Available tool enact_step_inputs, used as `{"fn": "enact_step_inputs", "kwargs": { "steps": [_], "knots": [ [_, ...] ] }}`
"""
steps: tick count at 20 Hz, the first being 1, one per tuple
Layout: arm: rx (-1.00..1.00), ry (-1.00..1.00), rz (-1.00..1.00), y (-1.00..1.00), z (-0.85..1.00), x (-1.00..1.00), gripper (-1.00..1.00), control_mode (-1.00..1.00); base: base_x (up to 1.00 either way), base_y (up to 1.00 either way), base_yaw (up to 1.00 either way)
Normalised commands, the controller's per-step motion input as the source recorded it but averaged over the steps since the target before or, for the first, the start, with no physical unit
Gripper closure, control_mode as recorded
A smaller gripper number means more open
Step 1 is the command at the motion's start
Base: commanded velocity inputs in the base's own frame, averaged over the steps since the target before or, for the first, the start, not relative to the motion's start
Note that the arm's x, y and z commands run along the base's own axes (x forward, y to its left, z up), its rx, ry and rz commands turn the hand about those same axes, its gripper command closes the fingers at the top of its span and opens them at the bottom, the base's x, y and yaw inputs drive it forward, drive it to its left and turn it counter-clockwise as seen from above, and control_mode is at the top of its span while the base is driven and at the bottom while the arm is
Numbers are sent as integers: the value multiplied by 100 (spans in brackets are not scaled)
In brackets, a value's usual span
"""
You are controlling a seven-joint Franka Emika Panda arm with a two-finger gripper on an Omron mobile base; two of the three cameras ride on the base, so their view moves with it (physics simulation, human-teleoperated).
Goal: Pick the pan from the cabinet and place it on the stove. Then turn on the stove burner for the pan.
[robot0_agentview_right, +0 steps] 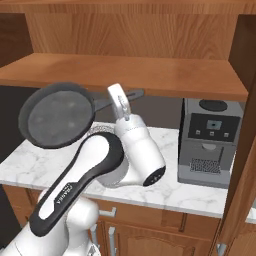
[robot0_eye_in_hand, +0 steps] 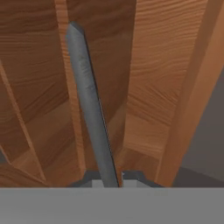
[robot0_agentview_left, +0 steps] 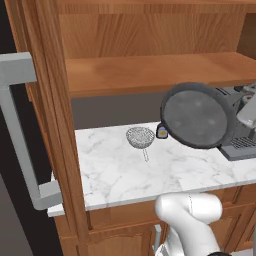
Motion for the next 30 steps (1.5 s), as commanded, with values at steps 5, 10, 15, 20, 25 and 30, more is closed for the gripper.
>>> {"fn": "enact_step_inputs", "kwargs": {
  "steps": [5, 10, 15, 20, 25, 30],
  "knots": [
    [-2, 2, 0, 30, -12, -47, 100, -100, 0, 0, 0],
    [0, 4, 0, 9, -3, -6, 100, -100, 0, 0, 0],
    [0, 0, 0, 0, -7, -2, 100, -100, 0, 0, 0],
    [0, 0, 0, 0, -3, -6, 100, 100, -60, 0, 0],
    [0, 0, 0, 0, 0, 0, 100, 100, -89, 1, 0],
    [0, 0, 0, 0, 0, 0, 100, 100, -83, 0, 0]
  ]
}}
